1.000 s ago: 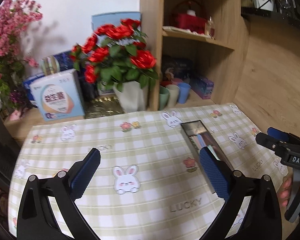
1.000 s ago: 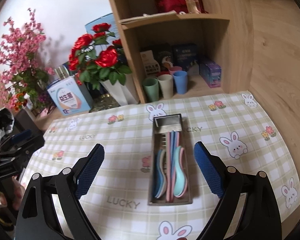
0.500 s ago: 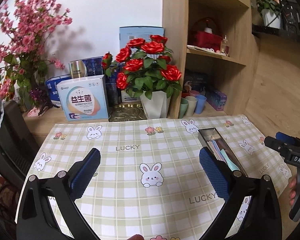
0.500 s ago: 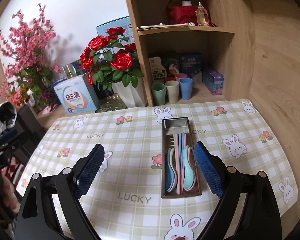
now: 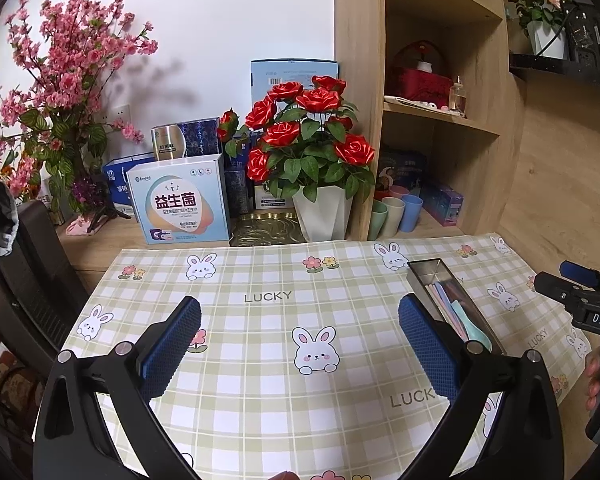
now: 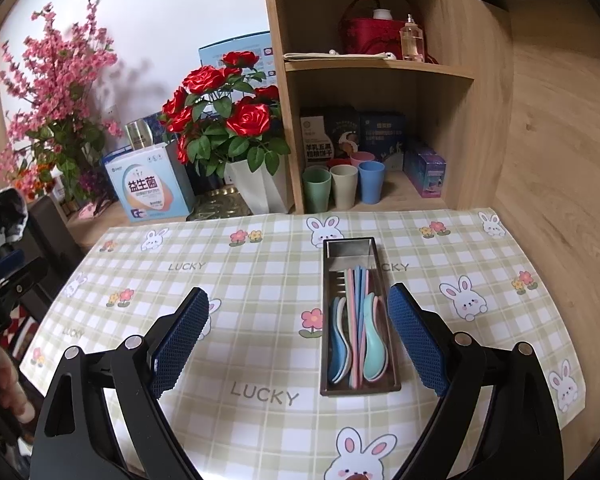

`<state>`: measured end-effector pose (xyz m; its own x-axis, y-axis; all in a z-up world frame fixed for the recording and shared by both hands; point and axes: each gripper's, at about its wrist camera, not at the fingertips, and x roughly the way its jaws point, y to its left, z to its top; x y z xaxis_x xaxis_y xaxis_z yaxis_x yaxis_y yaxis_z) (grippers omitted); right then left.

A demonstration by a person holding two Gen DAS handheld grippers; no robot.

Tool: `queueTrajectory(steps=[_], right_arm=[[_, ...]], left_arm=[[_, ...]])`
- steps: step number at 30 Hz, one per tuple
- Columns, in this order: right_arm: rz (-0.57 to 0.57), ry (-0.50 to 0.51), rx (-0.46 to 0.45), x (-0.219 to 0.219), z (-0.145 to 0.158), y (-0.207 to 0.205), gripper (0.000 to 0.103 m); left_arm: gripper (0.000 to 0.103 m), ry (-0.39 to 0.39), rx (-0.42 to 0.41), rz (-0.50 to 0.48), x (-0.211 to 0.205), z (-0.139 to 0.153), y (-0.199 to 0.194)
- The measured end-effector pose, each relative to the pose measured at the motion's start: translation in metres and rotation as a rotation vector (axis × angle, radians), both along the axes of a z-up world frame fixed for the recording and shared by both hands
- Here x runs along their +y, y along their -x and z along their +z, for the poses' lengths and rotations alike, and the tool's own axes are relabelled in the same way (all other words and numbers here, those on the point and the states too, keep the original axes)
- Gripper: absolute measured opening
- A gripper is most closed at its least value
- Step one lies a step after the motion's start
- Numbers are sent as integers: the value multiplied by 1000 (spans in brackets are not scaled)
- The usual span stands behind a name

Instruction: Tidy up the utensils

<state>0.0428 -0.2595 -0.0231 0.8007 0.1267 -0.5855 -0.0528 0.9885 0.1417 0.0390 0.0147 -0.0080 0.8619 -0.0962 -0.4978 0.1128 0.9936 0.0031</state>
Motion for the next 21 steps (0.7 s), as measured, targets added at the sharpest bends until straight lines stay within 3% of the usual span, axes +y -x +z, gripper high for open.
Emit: queueTrajectory(steps=[21], right_arm=[[3, 5, -17, 2, 5, 4, 88]], left_arm=[[97, 13, -16, 5, 3, 5, 6]])
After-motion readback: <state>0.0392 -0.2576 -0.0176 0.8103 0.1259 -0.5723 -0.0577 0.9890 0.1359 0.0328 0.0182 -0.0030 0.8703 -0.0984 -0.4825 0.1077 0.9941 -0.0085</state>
